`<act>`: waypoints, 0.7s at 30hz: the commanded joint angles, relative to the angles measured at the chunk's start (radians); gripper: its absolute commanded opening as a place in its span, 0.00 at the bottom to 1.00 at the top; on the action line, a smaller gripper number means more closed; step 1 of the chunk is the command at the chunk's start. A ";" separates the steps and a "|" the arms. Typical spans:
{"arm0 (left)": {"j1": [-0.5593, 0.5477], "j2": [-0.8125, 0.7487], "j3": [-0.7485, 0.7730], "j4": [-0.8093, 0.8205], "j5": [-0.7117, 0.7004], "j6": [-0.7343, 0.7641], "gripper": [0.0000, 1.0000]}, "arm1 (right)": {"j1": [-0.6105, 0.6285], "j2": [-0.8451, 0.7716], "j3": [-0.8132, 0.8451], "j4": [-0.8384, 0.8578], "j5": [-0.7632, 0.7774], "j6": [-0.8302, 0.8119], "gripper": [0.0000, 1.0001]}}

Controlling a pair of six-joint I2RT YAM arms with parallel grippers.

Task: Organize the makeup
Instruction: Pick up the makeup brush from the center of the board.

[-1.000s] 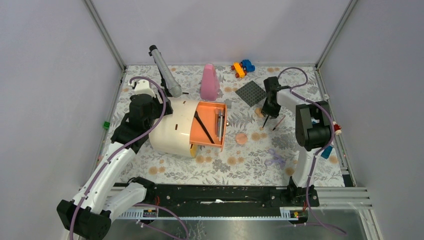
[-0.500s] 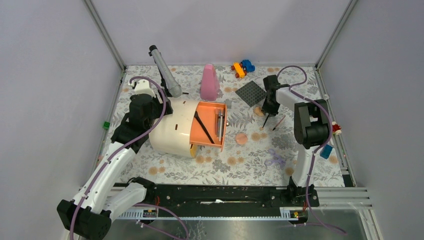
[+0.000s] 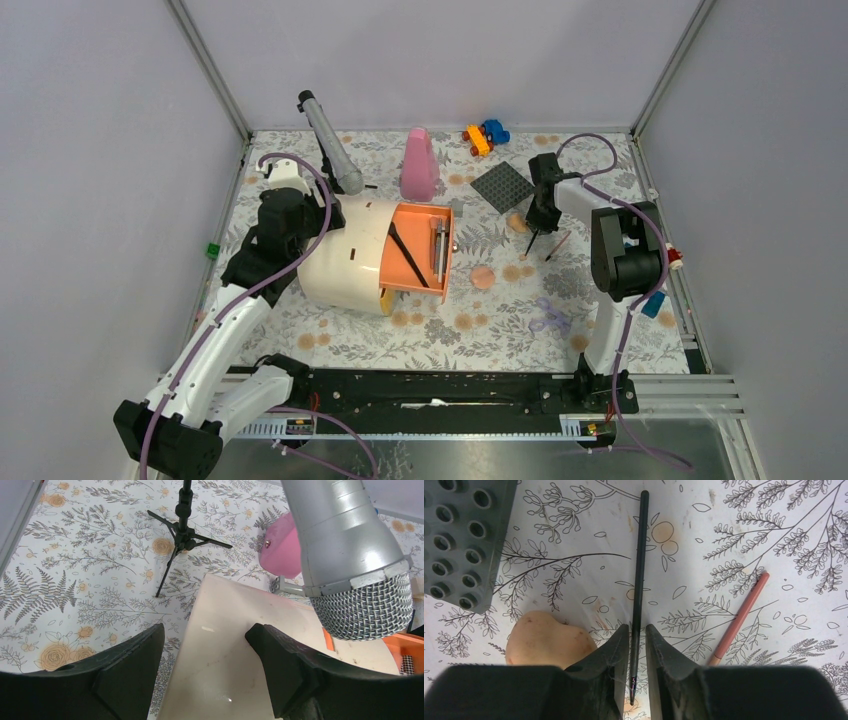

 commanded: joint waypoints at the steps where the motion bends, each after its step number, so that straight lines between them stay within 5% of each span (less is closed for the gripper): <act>1: 0.006 -0.006 -0.002 -0.030 0.020 0.023 0.76 | -0.002 0.053 -0.017 -0.133 0.026 -0.016 0.24; 9: 0.006 -0.005 -0.003 -0.030 0.017 0.023 0.76 | -0.002 0.042 -0.023 -0.112 -0.002 -0.027 0.00; 21: 0.007 -0.025 -0.006 -0.031 -0.001 0.024 0.76 | 0.002 -0.360 -0.036 -0.054 -0.077 -0.049 0.00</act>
